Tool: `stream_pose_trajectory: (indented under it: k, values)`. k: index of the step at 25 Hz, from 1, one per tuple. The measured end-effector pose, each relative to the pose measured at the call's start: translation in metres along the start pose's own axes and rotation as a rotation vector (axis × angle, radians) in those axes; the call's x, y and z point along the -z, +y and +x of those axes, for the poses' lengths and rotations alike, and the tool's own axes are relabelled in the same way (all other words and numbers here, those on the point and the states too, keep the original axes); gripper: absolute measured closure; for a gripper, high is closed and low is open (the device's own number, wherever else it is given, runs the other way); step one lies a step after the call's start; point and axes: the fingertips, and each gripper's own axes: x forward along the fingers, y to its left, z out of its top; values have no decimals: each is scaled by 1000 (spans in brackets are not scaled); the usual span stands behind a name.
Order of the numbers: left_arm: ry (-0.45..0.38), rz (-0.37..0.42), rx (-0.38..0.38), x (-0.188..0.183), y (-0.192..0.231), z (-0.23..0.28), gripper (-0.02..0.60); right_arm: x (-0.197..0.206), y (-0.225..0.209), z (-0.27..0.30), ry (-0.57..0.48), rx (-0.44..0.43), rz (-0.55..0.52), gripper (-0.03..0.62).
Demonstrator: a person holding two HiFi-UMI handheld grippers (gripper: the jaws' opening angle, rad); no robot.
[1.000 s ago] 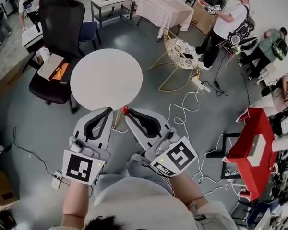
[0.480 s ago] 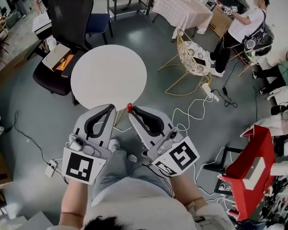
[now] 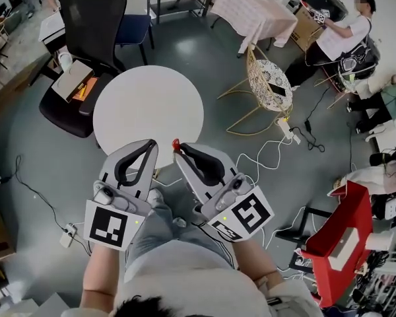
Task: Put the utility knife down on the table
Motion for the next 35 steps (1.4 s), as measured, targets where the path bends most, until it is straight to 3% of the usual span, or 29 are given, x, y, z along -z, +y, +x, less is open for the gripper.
stream_pose_trajectory:
  k: [11, 19, 27, 35]
  values:
    - [0, 0, 4, 11, 90, 38, 572, 3, -41, 96, 17, 6, -17, 537]
    - [27, -48, -42, 29, 118, 46, 572, 32, -70, 131, 107, -10, -5, 537]
    - [20, -73, -156, 36, 126, 49, 572, 98, -106, 151, 275, -82, -3, 537]
    - [54, -83, -306, 51, 128, 45, 572, 205, -140, 159, 506, -157, -19, 537]
